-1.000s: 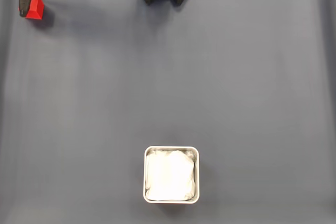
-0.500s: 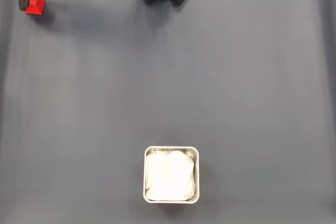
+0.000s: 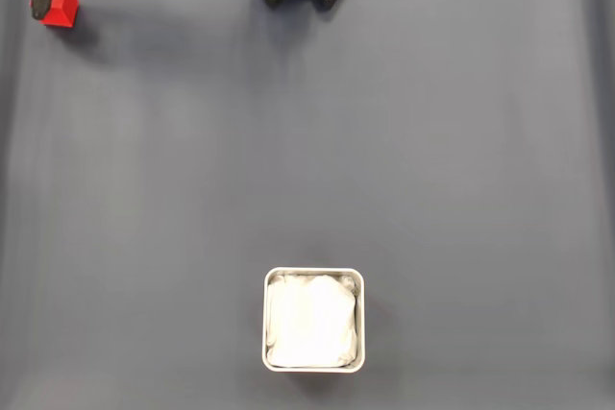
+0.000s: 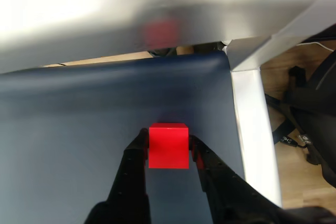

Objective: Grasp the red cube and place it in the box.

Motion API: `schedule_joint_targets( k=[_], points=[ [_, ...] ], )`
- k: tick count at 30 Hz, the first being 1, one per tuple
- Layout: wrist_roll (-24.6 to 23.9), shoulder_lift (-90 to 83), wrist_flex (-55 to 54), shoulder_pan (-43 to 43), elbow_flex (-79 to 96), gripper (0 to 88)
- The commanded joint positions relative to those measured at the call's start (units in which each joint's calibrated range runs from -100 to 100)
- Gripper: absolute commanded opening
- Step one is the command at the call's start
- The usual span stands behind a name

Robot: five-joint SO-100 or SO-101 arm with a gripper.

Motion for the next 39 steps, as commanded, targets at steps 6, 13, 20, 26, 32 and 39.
schedule_joint_targets(
  k=[6, 13, 20, 26, 32, 39],
  points=[
    [0.9, -6.7, 3.1, -4.0, -4.6, 6.7],
    [1.1, -8.8, 4.3, -7.5, -6.9, 6.7],
    [1.5, -11.5, 5.2, -11.3, -7.4, 6.7],
    [1.7, -13.8, 6.3, -15.2, -7.7, 6.7],
    [1.9, -15.0, 6.3, -18.7, -8.0, 6.8],
    [2.2, -14.8, 6.4, -22.8, -10.6, 6.8]
  ],
)
